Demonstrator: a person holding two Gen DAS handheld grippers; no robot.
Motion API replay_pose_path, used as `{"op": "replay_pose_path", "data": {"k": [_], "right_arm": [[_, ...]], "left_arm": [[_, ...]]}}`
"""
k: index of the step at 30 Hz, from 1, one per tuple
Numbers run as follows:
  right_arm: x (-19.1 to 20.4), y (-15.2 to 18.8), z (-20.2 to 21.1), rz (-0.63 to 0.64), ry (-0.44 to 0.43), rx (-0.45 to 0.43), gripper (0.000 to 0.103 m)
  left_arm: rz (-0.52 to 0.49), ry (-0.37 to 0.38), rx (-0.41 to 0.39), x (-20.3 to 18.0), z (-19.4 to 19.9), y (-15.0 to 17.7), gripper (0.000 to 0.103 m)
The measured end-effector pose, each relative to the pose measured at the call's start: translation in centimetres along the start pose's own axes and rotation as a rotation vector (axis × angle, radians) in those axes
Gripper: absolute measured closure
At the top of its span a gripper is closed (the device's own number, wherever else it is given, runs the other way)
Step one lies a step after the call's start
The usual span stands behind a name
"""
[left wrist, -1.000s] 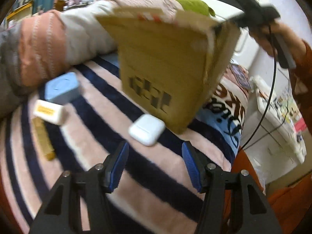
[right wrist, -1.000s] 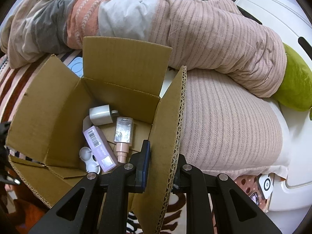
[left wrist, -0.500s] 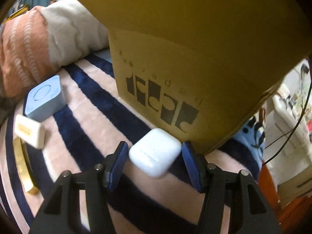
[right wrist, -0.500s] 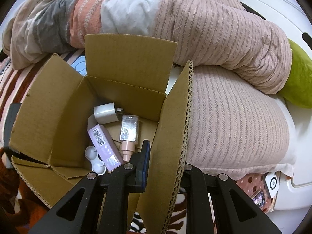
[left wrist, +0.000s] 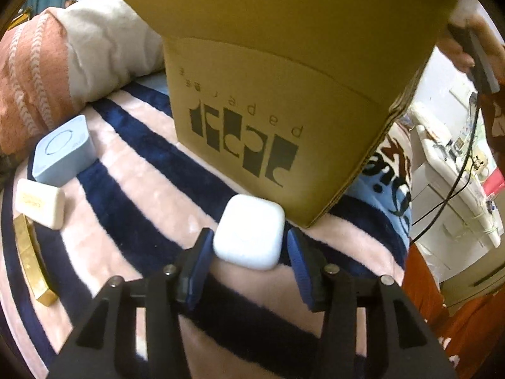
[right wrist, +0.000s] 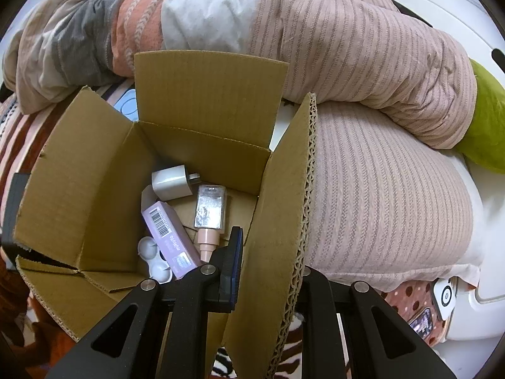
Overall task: Organize rigid objects
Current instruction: 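Lift the white earbud case with the left tool into the box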
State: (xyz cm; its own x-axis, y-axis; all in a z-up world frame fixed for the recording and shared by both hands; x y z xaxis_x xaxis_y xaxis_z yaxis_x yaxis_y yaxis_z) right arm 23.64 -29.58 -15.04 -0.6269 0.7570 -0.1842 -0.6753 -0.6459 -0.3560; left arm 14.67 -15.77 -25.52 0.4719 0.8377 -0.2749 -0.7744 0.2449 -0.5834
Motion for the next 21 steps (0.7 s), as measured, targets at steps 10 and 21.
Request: {"op": "replay_pose_path", "data": {"k": [10,21], "right_arm": [[0.0,0.0,-0.1,-0.001,0.0,-0.001,0.092],[0.0,0.0,0.0,0.0,-0.001,-0.003,0.092]], "left_arm": [[0.011,-0.048,-0.033,-0.3,-0.1,-0.2,0.062],[0.041,-0.123,-0.106,2.4,7.1,2.5,0.063]]}}
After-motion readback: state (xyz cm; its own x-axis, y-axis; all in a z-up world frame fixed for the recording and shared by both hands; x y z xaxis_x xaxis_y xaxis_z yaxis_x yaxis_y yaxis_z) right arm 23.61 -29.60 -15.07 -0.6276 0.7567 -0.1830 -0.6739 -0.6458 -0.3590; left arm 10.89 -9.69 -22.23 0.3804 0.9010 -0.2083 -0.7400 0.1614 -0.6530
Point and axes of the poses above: each gripper's, at about its wrist camera, not at the fingertips, and z roughly against the way its jaws point, x to its left, y to its underside, the point moved 8 cm from there along -z, roughly the way its jaws point, and after that the axes turned 11 degrees about z, right-handed, at the moved point
